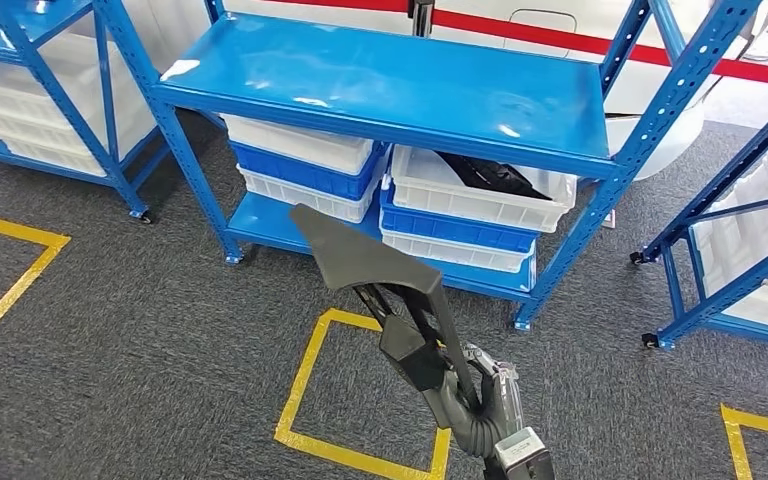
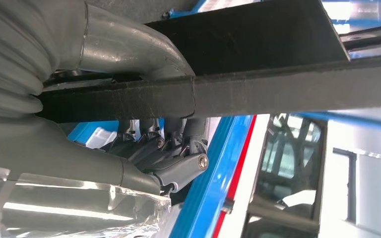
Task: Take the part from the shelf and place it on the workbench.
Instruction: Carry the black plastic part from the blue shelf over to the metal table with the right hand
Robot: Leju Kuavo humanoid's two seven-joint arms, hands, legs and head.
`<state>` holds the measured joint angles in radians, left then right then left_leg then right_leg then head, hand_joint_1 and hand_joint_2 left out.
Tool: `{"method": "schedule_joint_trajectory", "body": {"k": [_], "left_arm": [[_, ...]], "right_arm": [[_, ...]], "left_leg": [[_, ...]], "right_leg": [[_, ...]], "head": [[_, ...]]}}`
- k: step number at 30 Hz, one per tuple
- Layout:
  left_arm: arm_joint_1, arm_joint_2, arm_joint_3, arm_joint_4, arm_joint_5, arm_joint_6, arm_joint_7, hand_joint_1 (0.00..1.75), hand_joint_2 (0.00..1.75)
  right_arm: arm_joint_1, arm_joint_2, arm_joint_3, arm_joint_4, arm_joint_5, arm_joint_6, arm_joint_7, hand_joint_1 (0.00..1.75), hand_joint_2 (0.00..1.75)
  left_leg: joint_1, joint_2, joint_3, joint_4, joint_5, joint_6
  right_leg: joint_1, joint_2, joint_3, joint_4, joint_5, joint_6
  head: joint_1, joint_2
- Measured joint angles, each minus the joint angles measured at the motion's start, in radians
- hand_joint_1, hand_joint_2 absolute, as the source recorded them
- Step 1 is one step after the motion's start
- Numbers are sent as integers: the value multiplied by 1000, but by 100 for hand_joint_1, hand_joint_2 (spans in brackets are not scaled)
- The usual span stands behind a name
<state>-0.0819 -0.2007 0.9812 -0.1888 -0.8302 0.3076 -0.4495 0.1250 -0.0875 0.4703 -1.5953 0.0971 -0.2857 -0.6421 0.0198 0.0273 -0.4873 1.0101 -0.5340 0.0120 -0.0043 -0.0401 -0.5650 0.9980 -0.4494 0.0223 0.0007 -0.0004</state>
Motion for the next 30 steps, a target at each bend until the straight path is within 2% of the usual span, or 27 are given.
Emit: {"method": "schedule_joint_trajectory", "body": {"k": [2,4,6,7,8,9,11,12,13,14,15,17,19,21,22,23,24,25,27,29,30], "left_arm": [[0,0,1,0,1,2,1,0,175],[2,0,2,0,1,2,3,0,175],[3,0,3,0,0,-1,6,0,175],[3,0,3,0,-2,-2,7,0,175],[4,0,3,0,-4,-4,9,0,175],[5,0,3,0,-7,-4,11,0,175],[6,0,3,0,-15,-5,13,0,175],[5,0,3,0,-18,-6,14,0,175],[5,-1,3,0,-22,-7,14,0,175],[5,-1,3,0,-25,-9,14,0,175],[6,-1,3,0,-27,-11,14,0,175],[9,0,3,0,-31,-14,14,0,175],[9,0,3,0,-36,-18,13,0,175],[8,0,3,0,-40,-23,12,0,175],[8,0,2,0,-40,-25,12,0,175],[9,0,2,0,-41,-25,12,0,175],[9,0,2,0,-41,-27,12,0,175],[9,0,1,0,-42,-28,12,0,175],[8,0,-1,0,-46,-32,14,0,175],[5,0,-3,0,-52,-34,20,0,175],[4,0,-3,0,-54,-34,23,0,175]], "right_arm": [[1,3,5,0,12,-4,-2,175,175],[4,5,8,0,18,-4,-2,175,175],[9,7,10,0,13,3,-2,175,175],[12,8,10,0,3,12,-2,175,175],[15,11,10,-1,-12,25,-2,175,175],[18,14,9,-3,-28,38,-3,175,175],[21,23,6,-13,-51,56,-5,175,175],[21,28,4,-20,-55,63,-5,175,175],[20,32,1,-30,-55,67,-5,175,175],[19,37,-3,-40,-53,70,-3,175,175],[18,42,-7,-50,-49,72,0,175,175],[10,53,-18,-73,-38,75,10,175,175],[0,64,-28,-94,-24,77,18,175,175],[-6,69,-36,-107,-10,82,23,175,175],[-6,70,-39,-109,-3,85,26,175,175],[-7,70,-41,-111,4,87,28,175,175],[-7,70,-42,-114,11,89,30,175,175],[-8,71,-42,-117,19,90,31,175,175],[-10,73,-43,-126,33,90,31,175,175],[-10,75,-43,-132,41,89,31,175,175],[-9,75,-43,-134,43,89,32,175,175]], "left_leg": [[-1,-11,-12,-12,10,23],[-5,-20,-27,-15,28,41],[-11,-32,-45,-15,43,47],[-14,-40,-53,-14,49,48],[-17,-48,-59,-14,55,47],[-19,-57,-64,-13,60,46],[-22,-74,-69,-12,67,40],[-24,-82,-71,-11,70,36],[-25,-89,-75,-10,73,32],[-26,-95,-79,-9,76,26],[-25,-102,-82,-9,80,20],[-21,-94,-94,8,70,10],[-17,-62,-131,89,18,-1],[-12,-42,-190,220,-46,-13],[-9,-37,-211,267,-60,-17],[-6,-34,-217,280,-56,-20],[-4,-29,-202,254,-33,-22],[-2,-20,-172,198,0,-22],[-4,17,-102,64,52,-16],[-11,36,-76,2,64,-5],[-16,28,-79,-3,65,1]], "right_leg": [[-1,0,-20,21,-11,8],[-3,16,-63,113,-68,-1],[-4,28,-113,246,-133,-11],[-4,31,-122,286,-148,-10],[-4,34,-112,287,-148,-6],[-4,39,-79,244,-133,-1],[-2,66,14,93,-90,5],[-1,79,49,32,-75,4],[0,88,67,-3,-68,1],[2,90,72,-15,-66,-3],[2,82,72,-16,-62,-8],[-5,66,72,-20,-54,-20],[-10,47,72,-23,-48,-31],[-6,27,70,-22,-47,-36],[-5,15,68,-22,-46,-36],[-4,5,67,-21,-47,-36],[-4,-5,67,-21,-47,-36],[-3,-14,67,-21,-47,-36],[2,-28,68,-20,-50,-32],[10,-43,65,-19,-51,-25],[13,-53,63,-19,-52,-21]], "head": [[1,0],[3,0],[4,0],[4,0],[4,0],[4,0],[4,0],[4,0],[3,0],[3,0],[2,0],[1,0],[-4,0],[-7,0],[-7,0],[-7,0],[-7,0],[-7,0],[-8,0],[-6,0],[-5,0]]}}
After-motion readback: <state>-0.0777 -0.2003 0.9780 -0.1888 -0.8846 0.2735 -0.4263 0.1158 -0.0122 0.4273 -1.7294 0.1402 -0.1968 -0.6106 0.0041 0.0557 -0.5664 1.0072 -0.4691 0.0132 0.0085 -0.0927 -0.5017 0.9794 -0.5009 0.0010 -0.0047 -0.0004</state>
